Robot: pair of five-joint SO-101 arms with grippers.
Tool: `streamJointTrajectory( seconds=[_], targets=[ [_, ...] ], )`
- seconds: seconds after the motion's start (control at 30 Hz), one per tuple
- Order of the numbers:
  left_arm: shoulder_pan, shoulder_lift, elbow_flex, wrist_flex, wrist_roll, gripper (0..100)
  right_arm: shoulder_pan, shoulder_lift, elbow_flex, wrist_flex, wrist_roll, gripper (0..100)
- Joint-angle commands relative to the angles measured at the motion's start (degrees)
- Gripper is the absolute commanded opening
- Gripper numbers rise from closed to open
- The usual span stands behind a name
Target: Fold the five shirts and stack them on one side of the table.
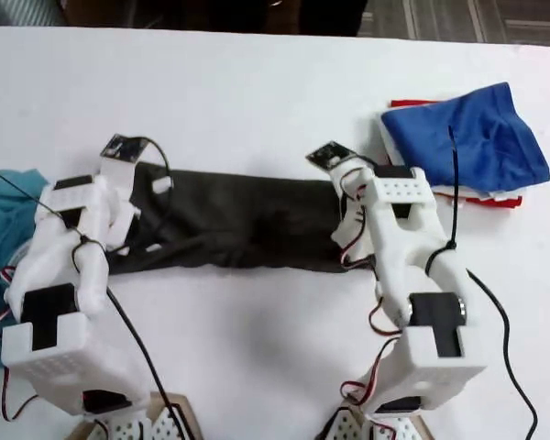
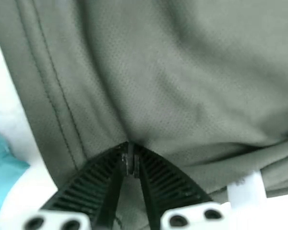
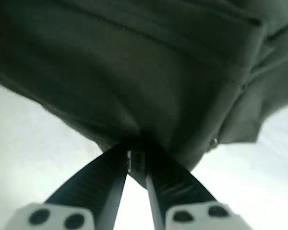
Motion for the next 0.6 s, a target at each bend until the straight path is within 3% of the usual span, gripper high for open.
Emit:
streamJointTrajectory(
  seconds=[0.0,0.23,0.37,0.47,0.57],
  targets=[
    [-0.4,0.0,0.2,-2.5,-0.1,3,-0.3,-7.3,-0.3,2.4,0.8,2.0],
    [-0.4,-0.3,-0.5,-2.3,-0.1,3,-0.2,-24.0,-0.4,5.0,0.1,2.0],
    [-2.2,-5.5,-6.6,5.3,0.1,3,2.7,-31.9,0.1,9.5,0.1,2.0],
    [-4.2,-9.7,-12.7,11.9,4.7,3,5.5,-34.5,1.3,11.8,0.4,2.0],
    [-8.2,-8.1,-14.8,13.4,6.3,10,8.6,-36.5,4.0,12.2,0.6,2.0]
  ],
)
